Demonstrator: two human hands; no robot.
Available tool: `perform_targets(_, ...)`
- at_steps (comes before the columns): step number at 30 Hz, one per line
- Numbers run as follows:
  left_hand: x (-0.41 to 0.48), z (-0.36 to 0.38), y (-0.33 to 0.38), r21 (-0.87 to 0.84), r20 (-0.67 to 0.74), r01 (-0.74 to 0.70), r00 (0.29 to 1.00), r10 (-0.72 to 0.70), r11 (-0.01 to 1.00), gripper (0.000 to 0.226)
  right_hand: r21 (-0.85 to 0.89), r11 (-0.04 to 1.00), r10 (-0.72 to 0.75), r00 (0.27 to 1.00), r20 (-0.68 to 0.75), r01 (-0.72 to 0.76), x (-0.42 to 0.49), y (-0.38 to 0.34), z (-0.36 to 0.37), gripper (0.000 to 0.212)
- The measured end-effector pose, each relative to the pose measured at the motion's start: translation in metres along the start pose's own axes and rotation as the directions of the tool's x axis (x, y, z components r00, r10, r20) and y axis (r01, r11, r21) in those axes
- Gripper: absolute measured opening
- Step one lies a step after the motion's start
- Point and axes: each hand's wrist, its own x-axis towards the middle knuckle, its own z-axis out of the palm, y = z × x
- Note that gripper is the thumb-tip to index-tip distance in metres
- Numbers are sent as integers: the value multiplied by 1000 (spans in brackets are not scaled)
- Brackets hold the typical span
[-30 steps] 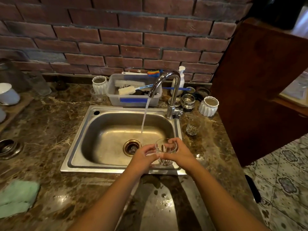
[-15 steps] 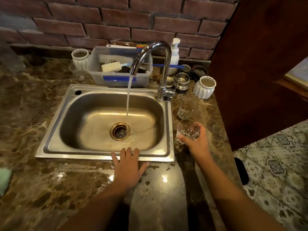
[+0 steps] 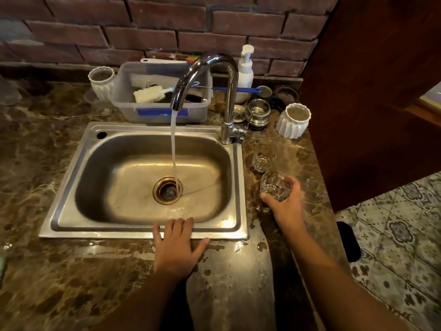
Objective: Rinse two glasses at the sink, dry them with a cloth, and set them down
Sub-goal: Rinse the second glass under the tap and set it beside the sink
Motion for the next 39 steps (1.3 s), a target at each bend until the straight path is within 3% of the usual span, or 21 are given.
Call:
perform_targets(11,1,-4,-1,-20,26,9,1000,-8,1000,78,-11,998,57,998,-37,-57,-16,1,9,86)
perform_targets(24,2,-10,-3,-11,59,0,998,1,1000,83,-178,980,103,990,101,-84,-21,-24,-1,97)
perform_targets(27,17,-19,-12,20,139,-88,987,85,996,88,-331,943,42,997,64,-18,-23,-39,-4,106)
perform_targets(31,34,-32,-21,65,231,-171,961,152,983,105,-442,883,-155,987,46,160,-15,-69,2,99)
perform_targets(33,33,-28,-22,83,189,-189,967,171,978,105,-430,871,-238,970,58,239,-4,-85,12,93)
perform_targets(39,35,-24,-23,57,175,-169,972,157,984,104,-168,954,-251,968,15,250,37,-129,59,72)
